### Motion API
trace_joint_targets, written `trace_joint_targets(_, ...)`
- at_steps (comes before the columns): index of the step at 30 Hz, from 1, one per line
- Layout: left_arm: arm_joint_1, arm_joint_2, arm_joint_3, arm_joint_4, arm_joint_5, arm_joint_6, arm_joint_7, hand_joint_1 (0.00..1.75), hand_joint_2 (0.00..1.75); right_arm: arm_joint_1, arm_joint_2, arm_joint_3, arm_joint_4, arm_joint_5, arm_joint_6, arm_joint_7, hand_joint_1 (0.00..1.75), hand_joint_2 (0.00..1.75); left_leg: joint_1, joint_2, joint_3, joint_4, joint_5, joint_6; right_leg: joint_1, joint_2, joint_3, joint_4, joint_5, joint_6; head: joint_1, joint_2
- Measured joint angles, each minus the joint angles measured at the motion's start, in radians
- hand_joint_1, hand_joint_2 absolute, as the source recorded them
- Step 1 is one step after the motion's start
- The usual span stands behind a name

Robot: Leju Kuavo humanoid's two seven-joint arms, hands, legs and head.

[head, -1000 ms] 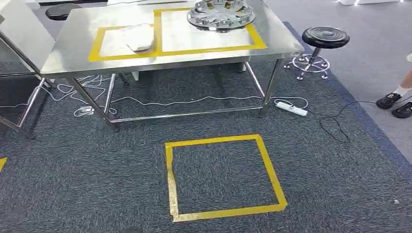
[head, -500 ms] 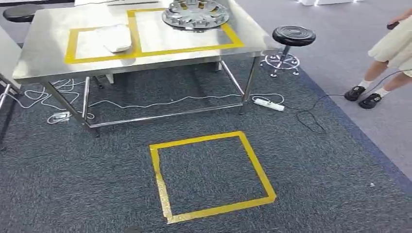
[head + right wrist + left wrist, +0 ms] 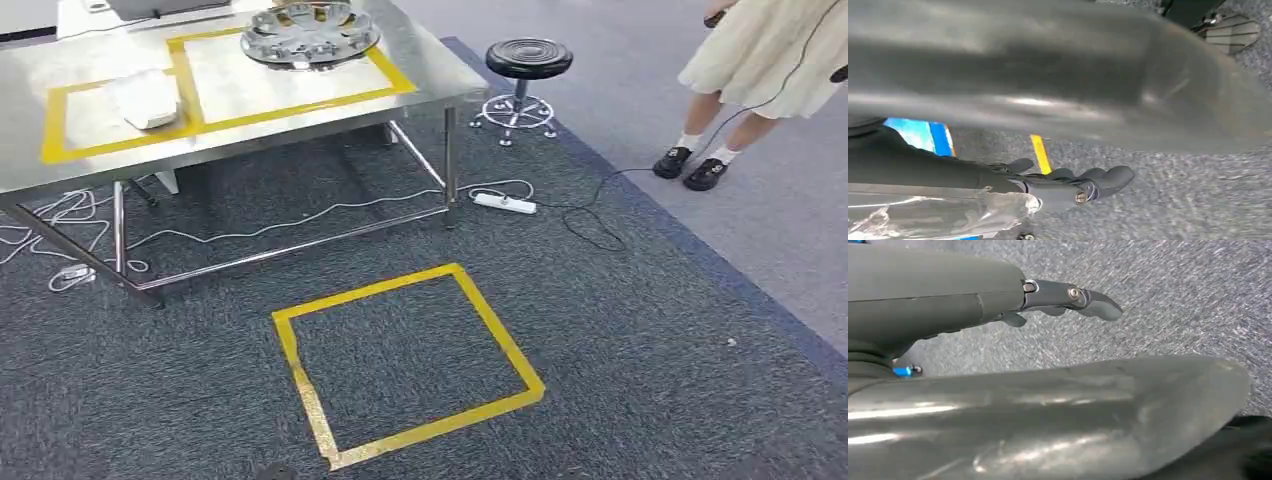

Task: Take the parts from the cabinet and place them on the table.

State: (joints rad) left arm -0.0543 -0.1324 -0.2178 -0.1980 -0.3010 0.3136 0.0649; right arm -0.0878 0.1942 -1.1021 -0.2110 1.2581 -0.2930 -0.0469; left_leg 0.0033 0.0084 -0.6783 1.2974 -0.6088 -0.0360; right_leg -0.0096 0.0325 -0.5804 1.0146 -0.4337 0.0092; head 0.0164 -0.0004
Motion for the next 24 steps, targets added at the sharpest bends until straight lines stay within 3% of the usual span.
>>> trace_joint_targets(1,0.0,0.001,0.0,0.001,0.0,0.001,-0.001,0.0,0.0,0.002,0.0,0.0,0.0,0.0,0.0,0.0,0.0,0.0,0.0,-0.001,0.01,-0.028,0.033,0.002,0.0,0.011,0.0,0.0,0.001,0.001,0.0,0.0)
trace_joint_targets(3,-0.002,0.001,0.0,0.001,0.001,0.004,-0.006,0.0,0.0,0.001,0.0,0.0,0.0,0.001,0.0,-0.003,0.0,0.0,0.0,-0.009,0.077,-0.175,0.123,0.009,-0.001,0.032,0.0,0.0,0.004,0.006,0.0,0.0)
trace_joint_targets(4,-0.004,0.002,0.0,0.001,0.001,0.005,-0.007,0.0,0.0,0.001,0.0,0.0,0.0,0.002,0.0,-0.003,0.0,0.0,0.001,-0.034,0.116,-0.252,0.154,0.013,-0.002,0.04,0.0,0.0,0.005,0.01,-0.001,0.0)
trace_joint_targets(5,-0.006,0.001,0.0,0.002,0.001,0.008,-0.009,0.0,0.0,0.0,0.0,0.0,0.0,0.002,0.0,-0.005,0.0,0.0,0.001,-0.058,0.137,-0.303,0.152,0.016,0.005,0.048,-0.005,0.006,0.004,0.018,-0.002,0.0)
trace_joint_targets(7,-0.01,0.002,0.0,0.002,0.001,0.008,-0.01,0.0,0.0,0.001,0.0,0.0,0.0,0.002,0.0,-0.006,0.0,0.0,0.001,-0.05,0.132,-0.304,0.151,0.021,0.004,0.055,-0.01,0.001,0.008,0.028,-0.002,0.0)
trace_joint_targets(9,-0.009,0.002,0.0,0.002,0.002,0.009,-0.01,0.0,0.0,0.004,0.0,0.0,0.0,0.002,0.0,-0.006,0.0,0.0,0.001,-0.041,0.134,-0.31,0.157,0.036,0.0,0.065,-0.015,-0.008,0.012,0.042,-0.002,0.0)
trace_joint_targets(10,-0.01,0.002,0.0,0.002,0.001,0.01,-0.011,0.0,0.0,0.006,0.0,0.0,0.0,0.002,-0.001,-0.006,0.0,0.0,0.005,-0.03,0.134,-0.314,0.163,0.043,0.0,0.042,-0.017,0.006,0.003,0.044,0.0,0.0)
trace_joint_targets(11,-0.01,0.002,0.0,0.002,0.001,0.01,-0.011,0.0,0.0,0.005,0.0,0.0,0.0,0.002,-0.001,-0.006,0.0,0.0,0.005,-0.027,0.134,-0.314,0.163,0.049,0.002,0.008,-0.035,0.046,-0.03,0.048,0.006,0.0)
trace_joint_targets(12,-0.009,0.002,0.0,0.002,0.001,0.01,-0.012,0.0,0.0,0.003,0.0,0.0,0.0,0.002,0.0,-0.006,0.0,0.0,0.004,-0.018,0.133,-0.314,0.162,0.052,0.001,-0.01,-0.068,0.12,-0.076,0.053,0.008,0.0)
trace_joint_targets(14,-0.004,0.004,0.0,0.002,0.001,0.01,-0.012,0.0,0.0,0.0,0.0,0.0,0.0,0.002,0.001,-0.006,0.0,0.0,0.003,0.0,0.133,-0.314,0.162,0.053,0.001,-0.022,-0.141,0.281,-0.149,0.058,0.008,0.0)
trace_joint_targets(15,-0.003,0.005,0.0,0.002,0.0,0.008,-0.015,0.0,0.0,0.001,0.0,0.0,0.0,0.002,0.002,-0.006,0.0,0.0,0.003,0.009,0.133,-0.313,0.162,0.053,0.0,-0.025,-0.159,0.323,-0.158,0.06,0.006,0.0)
trace_joint_targets(16,-0.003,0.006,0.0,0.002,0.0,0.007,-0.019,0.0,0.0,0.003,0.0,0.0,0.0,0.001,0.002,-0.006,0.0,0.0,0.003,0.016,0.133,-0.313,0.161,0.053,-0.001,-0.026,-0.15,0.309,-0.139,0.061,0.007,0.0)
trace_joint_targets(17,-0.004,0.005,0.0,0.002,0.0,0.007,-0.023,0.0,0.0,0.005,0.0,0.0,0.0,0.001,0.004,-0.006,0.0,0.0,0.003,0.025,0.135,-0.313,0.16,0.051,-0.002,-0.029,-0.117,0.248,-0.101,0.061,0.007,0.0)
trace_joint_targets(18,-0.005,0.005,0.0,0.002,0.0,0.008,-0.026,0.0,0.0,0.004,0.0,0.0,0.0,-0.002,0.005,-0.006,0.0,0.0,0.004,0.032,0.138,-0.312,0.157,0.047,-0.002,-0.041,-0.066,0.152,-0.056,0.059,0.007,0.0)
trace_joint_targets(19,-0.004,0.004,0.0,0.002,0.0,0.008,-0.027,0.0,0.0,0.001,0.0,0.0,0.0,-0.005,0.006,-0.006,0.0,0.0,0.004,0.04,0.143,-0.312,0.154,0.042,-0.002,-0.07,-0.015,0.06,-0.02,0.059,0.008,0.0)
trace_joint_targets(20,-0.003,0.006,0.0,0.002,-0.001,0.008,-0.027,0.0,0.0,-0.002,0.0,0.0,0.0,-0.008,0.008,-0.006,0.0,0.0,-0.004,0.046,0.146,-0.309,0.149,0.035,0.003,-0.114,0.009,0.006,-0.02,0.057,0.01,0.0)
trace_joint_targets(21,-0.003,0.006,0.0,0.002,-0.002,0.008,-0.027,0.0,0.0,-0.006,0.0,0.0,0.0,-0.01,0.01,-0.005,0.0,0.0,-0.008,0.053,0.146,-0.306,0.145,0.029,0.0,-0.092,0.014,0.006,-0.013,0.043,0.009,0.0)
trace_joint_targets(24,-0.006,0.006,-0.001,0.003,-0.012,0.006,-0.015,0.0,0.0,-0.006,0.0,0.0,0.0,-0.016,0.013,-0.002,0.0,0.0,-0.007,0.081,0.153,-0.313,0.147,0.019,0.004,-0.059,0.002,0.008,-0.009,0.026,0.005,0.0)
